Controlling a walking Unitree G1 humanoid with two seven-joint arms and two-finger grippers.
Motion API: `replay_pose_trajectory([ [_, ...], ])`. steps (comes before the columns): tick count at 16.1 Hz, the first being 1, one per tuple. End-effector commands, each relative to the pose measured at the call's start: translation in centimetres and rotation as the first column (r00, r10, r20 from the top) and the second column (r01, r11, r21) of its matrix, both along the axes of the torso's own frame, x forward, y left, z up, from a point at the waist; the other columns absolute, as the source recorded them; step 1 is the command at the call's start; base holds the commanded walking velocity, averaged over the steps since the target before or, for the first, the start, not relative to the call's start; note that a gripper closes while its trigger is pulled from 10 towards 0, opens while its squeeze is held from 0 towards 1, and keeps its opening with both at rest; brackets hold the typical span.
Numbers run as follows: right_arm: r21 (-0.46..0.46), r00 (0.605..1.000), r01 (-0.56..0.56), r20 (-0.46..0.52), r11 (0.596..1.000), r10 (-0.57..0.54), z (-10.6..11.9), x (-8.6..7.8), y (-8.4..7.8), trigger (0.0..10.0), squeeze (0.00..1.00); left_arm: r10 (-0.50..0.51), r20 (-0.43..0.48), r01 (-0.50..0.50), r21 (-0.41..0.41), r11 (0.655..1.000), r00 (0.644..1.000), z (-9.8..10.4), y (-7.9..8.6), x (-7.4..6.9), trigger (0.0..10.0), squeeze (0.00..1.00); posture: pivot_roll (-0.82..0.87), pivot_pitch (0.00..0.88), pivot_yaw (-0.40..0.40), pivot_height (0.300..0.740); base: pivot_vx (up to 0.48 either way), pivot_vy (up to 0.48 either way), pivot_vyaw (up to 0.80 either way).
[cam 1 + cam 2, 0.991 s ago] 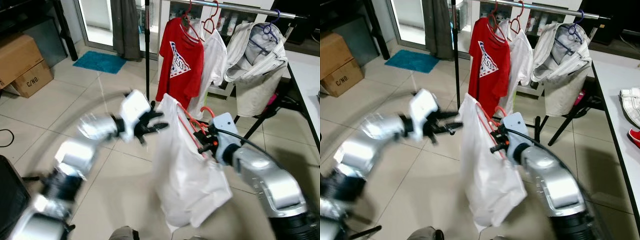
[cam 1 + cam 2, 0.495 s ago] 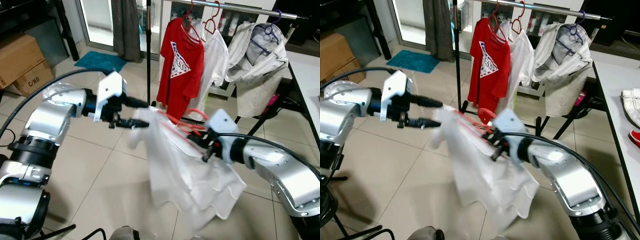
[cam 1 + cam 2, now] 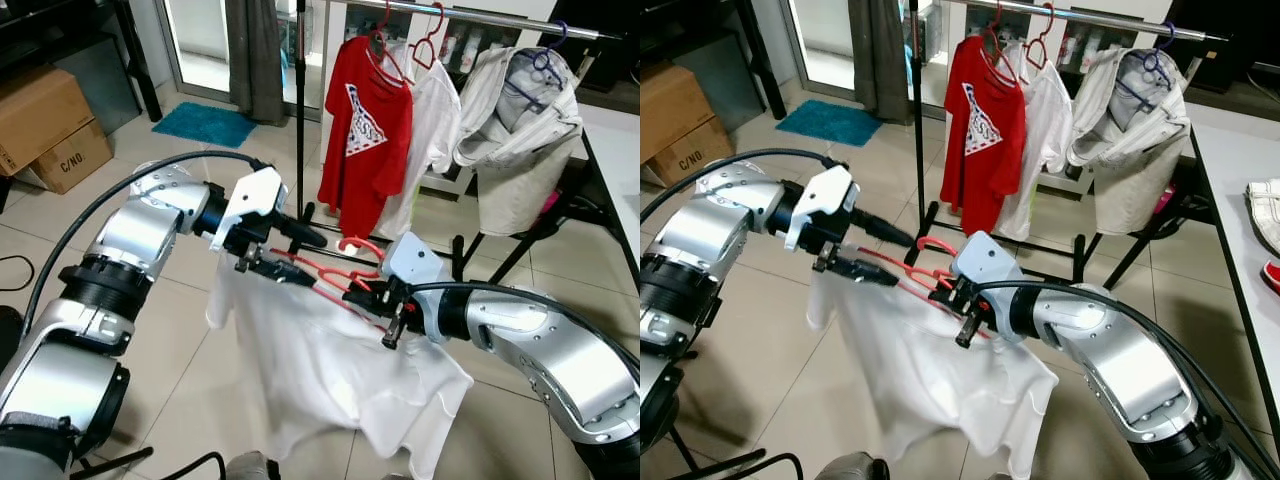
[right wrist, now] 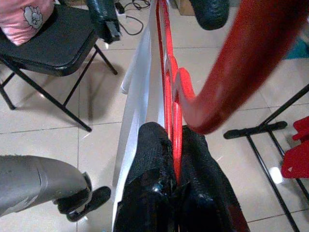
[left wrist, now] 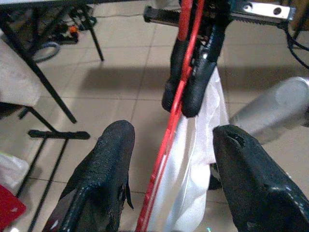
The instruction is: Hang hanger
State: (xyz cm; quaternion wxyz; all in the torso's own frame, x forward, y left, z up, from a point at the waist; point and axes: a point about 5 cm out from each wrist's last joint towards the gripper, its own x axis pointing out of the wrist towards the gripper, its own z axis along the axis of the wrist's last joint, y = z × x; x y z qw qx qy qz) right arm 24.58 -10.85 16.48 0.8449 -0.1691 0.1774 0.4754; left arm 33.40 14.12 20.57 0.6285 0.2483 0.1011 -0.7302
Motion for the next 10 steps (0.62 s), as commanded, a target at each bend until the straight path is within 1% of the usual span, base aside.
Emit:
replay_pose_trajectory([
  [1, 0.008, 0.998, -0.039, 0.044, 0.999, 0.038, 1.2, -0.1, 0.6, 10.0, 0.00, -0.025, 0.015, 0.025, 0.025, 0.999, 1.000, 0.5, -0.2, 0.1, 4.4, 0.00, -0.04, 0.000, 0.011, 0.740, 0.000, 0.000, 0.00],
  [2, 0.009, 0.998, -0.043, 0.042, 0.999, 0.043, 1.2, -0.2, 0.7, 10.0, 0.00, -0.038, -0.003, 0.038, 0.032, 0.999, 0.999, 0.2, -0.3, 0.0, 1.6, 0.00, -0.04, 0.000, 0.009, 0.740, 0.000, 0.000, 0.00],
  [3, 0.009, 0.998, -0.045, 0.041, 0.999, 0.044, 1.2, -0.2, 0.8, 10.0, 0.00, -0.042, -0.009, 0.042, 0.034, 0.999, 0.999, 0.1, -0.4, -0.1, 1.9, 0.00, -0.04, 0.000, 0.009, 0.740, 0.000, 0.000, 0.00],
  [4, 0.009, 0.998, -0.045, 0.040, 0.999, 0.045, 1.2, -0.2, 0.8, 10.0, 0.00, -0.049, -0.012, 0.049, 0.038, 0.998, 0.999, -0.1, -0.5, -0.2, 1.3, 0.00, -0.04, 0.000, 0.009, 0.740, 0.000, 0.000, 0.00],
  [5, 0.009, 0.998, -0.050, 0.039, 0.999, 0.050, 1.2, -0.1, 1.0, 10.0, 0.00, -0.060, -0.009, 0.060, 0.060, 0.996, 0.998, -0.6, -0.7, -0.2, 0.0, 0.00, -0.04, 0.000, 0.008, 0.740, 0.000, 0.000, 0.00],
  [9, 0.008, 0.997, -0.068, 0.033, 0.998, 0.068, 1.4, -0.1, 1.3, 10.0, 0.00, -0.064, -0.006, 0.064, 0.105, 0.992, 0.998, -1.1, -0.9, 0.2, 0.0, 0.00, -0.04, 0.000, 0.007, 0.740, 0.000, 0.000, 0.00],
  [10, 0.008, 0.997, -0.073, 0.034, 0.997, 0.073, 1.4, -0.1, 1.5, 10.0, 0.00, -0.073, -0.004, 0.072, 0.130, 0.989, 0.997, -1.3, -0.9, 0.1, 0.0, 0.00, -0.04, 0.000, 0.008, 0.740, 0.000, 0.000, 0.00],
])
